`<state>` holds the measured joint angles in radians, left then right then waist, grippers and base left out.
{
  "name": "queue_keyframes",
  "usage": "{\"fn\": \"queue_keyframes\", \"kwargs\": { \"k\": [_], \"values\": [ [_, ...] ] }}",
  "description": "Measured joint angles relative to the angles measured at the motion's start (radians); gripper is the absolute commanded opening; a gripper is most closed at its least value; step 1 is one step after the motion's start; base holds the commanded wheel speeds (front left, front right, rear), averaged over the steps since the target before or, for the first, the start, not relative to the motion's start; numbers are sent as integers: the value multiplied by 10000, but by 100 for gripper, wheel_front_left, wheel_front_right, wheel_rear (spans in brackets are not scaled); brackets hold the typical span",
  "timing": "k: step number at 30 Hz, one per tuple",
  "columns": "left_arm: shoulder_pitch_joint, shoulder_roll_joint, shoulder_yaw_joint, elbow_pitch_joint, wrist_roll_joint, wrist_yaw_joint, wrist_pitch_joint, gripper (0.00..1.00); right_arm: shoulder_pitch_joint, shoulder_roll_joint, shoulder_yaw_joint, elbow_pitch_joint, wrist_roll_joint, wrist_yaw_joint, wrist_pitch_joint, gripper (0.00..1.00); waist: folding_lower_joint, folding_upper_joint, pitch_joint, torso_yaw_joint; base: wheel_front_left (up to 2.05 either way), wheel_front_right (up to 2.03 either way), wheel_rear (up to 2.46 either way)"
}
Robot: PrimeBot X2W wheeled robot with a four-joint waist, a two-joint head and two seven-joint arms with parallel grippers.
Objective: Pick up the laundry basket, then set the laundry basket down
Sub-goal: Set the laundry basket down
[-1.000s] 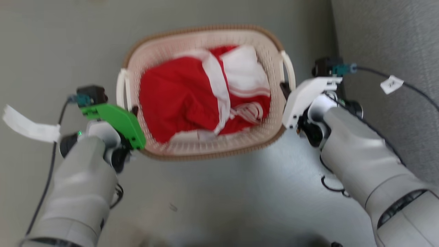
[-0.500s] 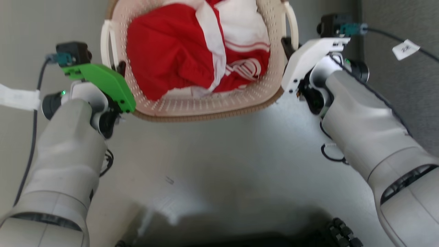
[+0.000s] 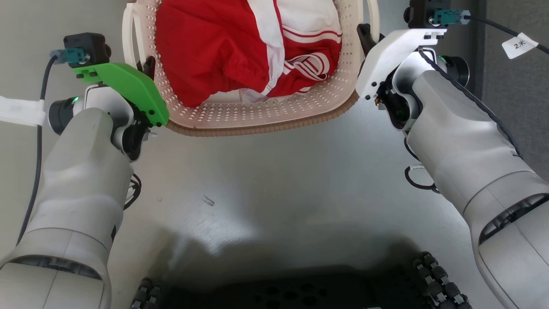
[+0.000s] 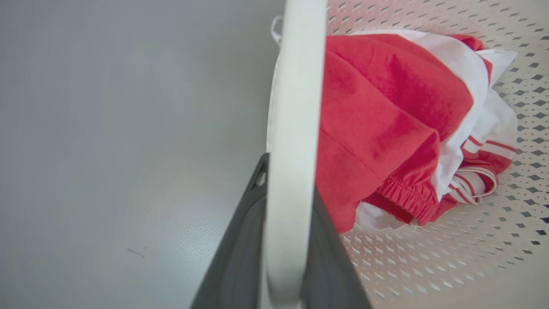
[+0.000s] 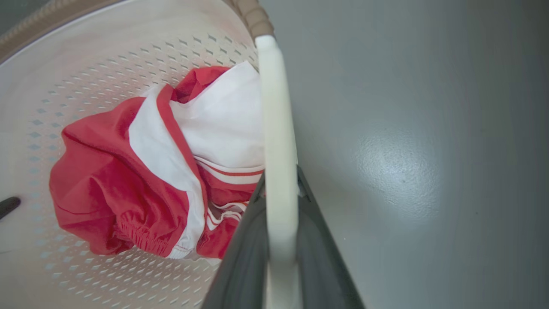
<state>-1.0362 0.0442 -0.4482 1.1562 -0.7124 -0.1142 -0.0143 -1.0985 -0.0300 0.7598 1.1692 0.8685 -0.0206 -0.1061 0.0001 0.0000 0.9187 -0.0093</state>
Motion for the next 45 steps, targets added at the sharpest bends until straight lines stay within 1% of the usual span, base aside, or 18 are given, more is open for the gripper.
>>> {"fn": "queue_keyframes", "kwargs": {
  "k": [18, 22, 28, 29, 30, 31, 32, 33, 34, 38, 43, 45],
  "values": [
    [-169, -161, -23, 382, -2, -100, -125, 0, -152, 65, 6, 374, -69, 17, -165, 0, 0, 0, 143, 13, 0, 0, 0],
    [-196, -182, -40, 491, -2, -104, -115, 0, -157, 75, 13, 441, -65, 113, -117, 0, -1, 0, 139, 7, 0, 0, 0],
    [-201, -194, -48, 568, -40, -176, -71, 0, -158, 84, 13, 487, -54, 140, -77, 0, -1, 0, 130, 3, 0, 0, 0],
    [-203, -194, -48, 579, -46, -178, -71, 0, -158, 82, 13, 495, -52, 199, -75, 17, -1, 0, 128, 3, 0, 0, 0],
    [-205, -194, -50, 594, -46, -178, -69, 0, -161, 82, 10, 497, -35, 224, -73, 29, -1, 0, 126, 3, 0, 0, 0],
    [-206, -192, -50, 616, -48, -178, -69, 5, -168, 69, 10, 502, -10, 272, -40, 42, -1, 0, 125, 4, 0, 0, 0],
    [-206, -182, -50, 637, -52, -178, -69, 35, -171, 46, 0, 520, 31, 293, 17, 77, -1, 0, 124, 5, 0, 0, 0],
    [-206, -161, -52, 650, -56, -178, -69, 80, -171, 12, -12, 545, 42, 322, 19, 100, -1, 0, 123, 6, 0, 0, 0],
    [-207, -117, -52, 665, -56, -178, -71, 100, -171, -61, -36, 573, 63, 349, 29, 100, -1, 0, 122, 7, 0, 0, 0],
    [-212, -15, -52, 690, -59, -178, -71, 100, -169, -211, -82, 639, 205, 600, 263, 100, -1, 0, 116, 12, 0, 0, 0],
    [-233, 13, -50, 690, -151, -176, -96, 100, -168, -290, -107, 558, 420, 1011, 426, 100, -1, 0, 98, 18, 0, 0, 0],
    [-247, 13, -50, 686, -157, -176, -125, 100, -169, -320, -102, 443, 477, 1091, 424, 100, -1, 0, 85, 22, 0, 0, 0]
  ]
}}
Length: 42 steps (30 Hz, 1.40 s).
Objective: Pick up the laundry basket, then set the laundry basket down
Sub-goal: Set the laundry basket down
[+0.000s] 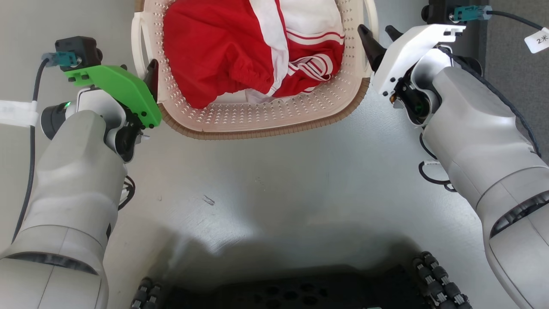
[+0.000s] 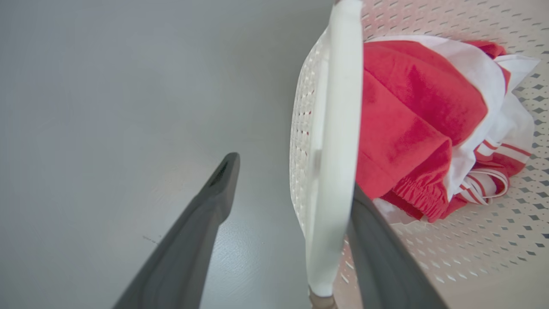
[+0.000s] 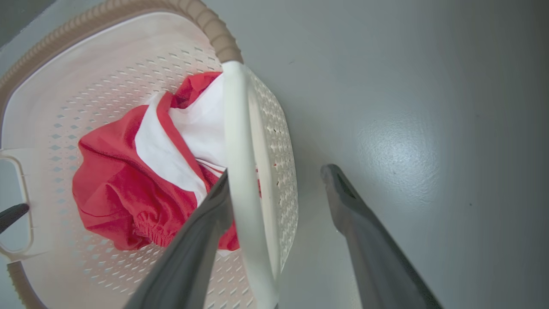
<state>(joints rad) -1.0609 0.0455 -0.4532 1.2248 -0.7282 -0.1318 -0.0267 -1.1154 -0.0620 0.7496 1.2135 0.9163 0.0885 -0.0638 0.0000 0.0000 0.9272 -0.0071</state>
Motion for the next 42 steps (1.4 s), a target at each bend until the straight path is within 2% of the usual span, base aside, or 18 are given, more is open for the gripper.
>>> {"fn": "queue_keyframes", "kwargs": {
  "k": [7, 14, 25, 32, 34, 37, 42],
  "values": [
    [-25, -33, -2, -23, -88, 0, -107, 100, 14, -12, 111, -115, 59, 163, 31, 100, 0, 0, -125, 41, 0, 0, 0],
    [-7, -52, -36, -113, -155, 0, -499, 100, 82, -12, 186, -213, 73, 169, -247, 100, 0, 0, -430, 106, 0, 0, 0],
    [517, -50, -366, -512, -128, 0, -1751, 100, 265, -12, 265, -184, -134, 174, -1570, 100, 0, 0, -1458, 123, 0, 0, 0],
    [810, 161, -495, -761, 98, 0, -2220, 100, 542, -136, 234, -236, -368, 171, -1900, 100, 0, 0, -2305, 108, 0, 0, 0],
    [985, 316, -493, -936, 136, 0, -2268, 100, 664, -203, 207, -343, -523, 140, -1912, 100, 0, 0, -2682, 102, 0, 0, 0],
    [1228, 430, -445, -1195, 219, 0, -2299, 100, 870, -326, 230, -564, -836, -165, -1910, 100, 0, 0, -3191, 98, 0, 0, 0],
    [1508, 767, -52, -2173, 546, 36, -2291, 100, 977, -642, -320, -1852, -1279, -606, -1908, 100, -1, 0, -3837, 97, 0, 0, 0]
  ]
}}
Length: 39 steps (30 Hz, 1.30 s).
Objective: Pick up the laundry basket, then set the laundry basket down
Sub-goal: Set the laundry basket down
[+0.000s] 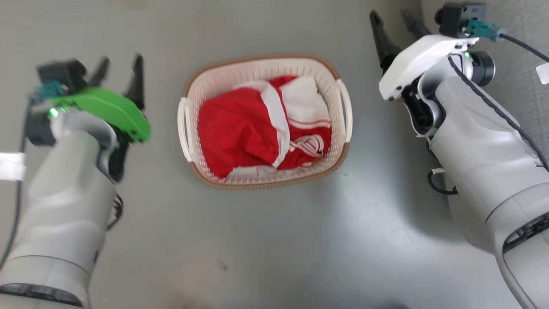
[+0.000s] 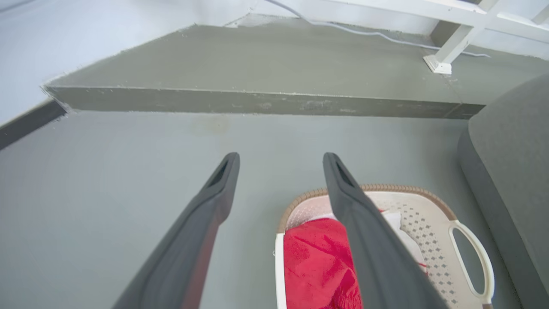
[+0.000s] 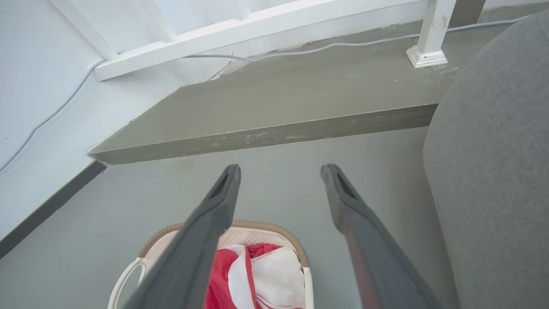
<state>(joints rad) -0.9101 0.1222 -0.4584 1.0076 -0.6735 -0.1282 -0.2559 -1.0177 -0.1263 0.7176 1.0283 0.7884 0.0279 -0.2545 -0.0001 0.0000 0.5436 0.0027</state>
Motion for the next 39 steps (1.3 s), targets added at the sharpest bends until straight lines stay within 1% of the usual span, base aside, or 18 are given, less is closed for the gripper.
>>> {"fn": "queue_keyframes", "kwargs": {
  "k": [2, 4, 10, 13, 18, 21, 31, 39],
  "values": [
    [10, 184, 217, -560, 174, 130, -2, 100, 120, -44, -230, -451, -140, -198, 0, 100, 0, 0, -260, -1, 0, 0, 0],
    [135, 284, 405, -1026, 322, 270, -2, 100, 360, -88, -385, -844, -362, -311, 0, 100, 0, 0, -521, -4, 0, 0, 0],
    [1059, 337, 773, -2146, 874, 552, -2, 100, 1221, -282, -922, -1929, -1012, -826, 0, 100, 0, 0, -1299, -34, 0, 0, 0],
    [1523, 355, 955, -2661, 1085, 738, -2, 100, 1658, -362, -1158, -2477, -1365, -1007, 0, 100, 0, 0, -1688, -61, 0, 0, 0],
    [2418, 339, 1160, -3478, 1522, 974, -2, 100, 2492, -460, -1547, -3398, -1956, -1131, 0, 100, 0, 0, -2342, -116, 0, 0, 0],
    [3080, 326, 1210, -3887, 1772, 1124, -2, 100, 3047, -466, -1737, -3858, -2259, -1275, 0, 100, 0, 0, -2732, -156, 0, 0, 0],
    [5021, 148, 1266, -5158, 2299, 1599, -2, 100, 5123, -556, -2107, -4803, -2886, -1371, 0, 100, 0, 0, -3948, -272, 0, 0, 0],
    [6360, -90, 1156, -6065, 2790, 1728, -2, 100, 6519, -677, -2479, -5396, -3168, -1444, 0, 100, -1, 0, -4636, -289, 0, 0, 0]
  ]
}}
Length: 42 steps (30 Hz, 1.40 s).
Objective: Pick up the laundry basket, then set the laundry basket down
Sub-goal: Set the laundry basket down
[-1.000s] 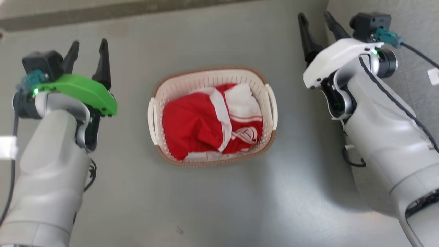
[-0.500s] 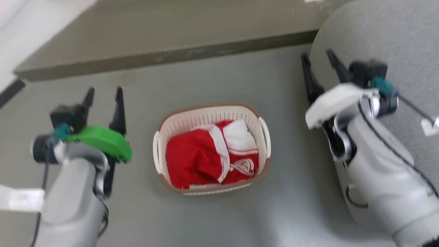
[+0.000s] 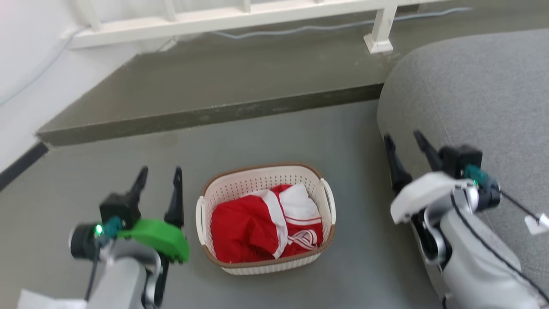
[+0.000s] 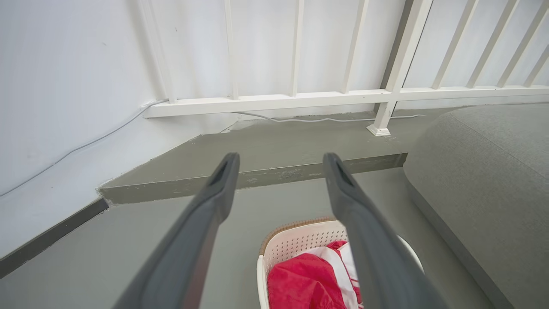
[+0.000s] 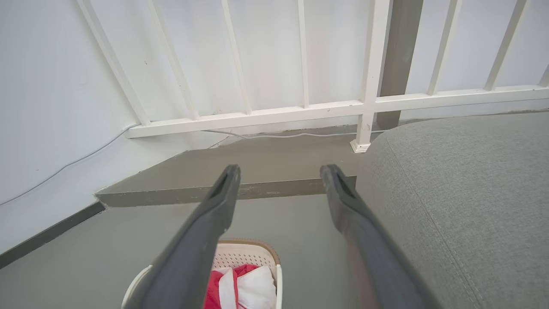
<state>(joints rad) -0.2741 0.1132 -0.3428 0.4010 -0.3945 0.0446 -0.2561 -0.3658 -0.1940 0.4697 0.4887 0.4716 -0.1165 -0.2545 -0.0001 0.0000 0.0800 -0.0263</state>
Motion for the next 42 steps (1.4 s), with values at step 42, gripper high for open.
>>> {"fn": "queue_keyframes", "kwargs": {
  "k": [42],
  "values": [
    [3252, -94, 437, -2220, 654, 439, 2, 100, 3379, 10, -953, -1812, -1047, -84, 0, 100, 1, 0, -1022, 317, 0, 0, 0]
  ]
}}
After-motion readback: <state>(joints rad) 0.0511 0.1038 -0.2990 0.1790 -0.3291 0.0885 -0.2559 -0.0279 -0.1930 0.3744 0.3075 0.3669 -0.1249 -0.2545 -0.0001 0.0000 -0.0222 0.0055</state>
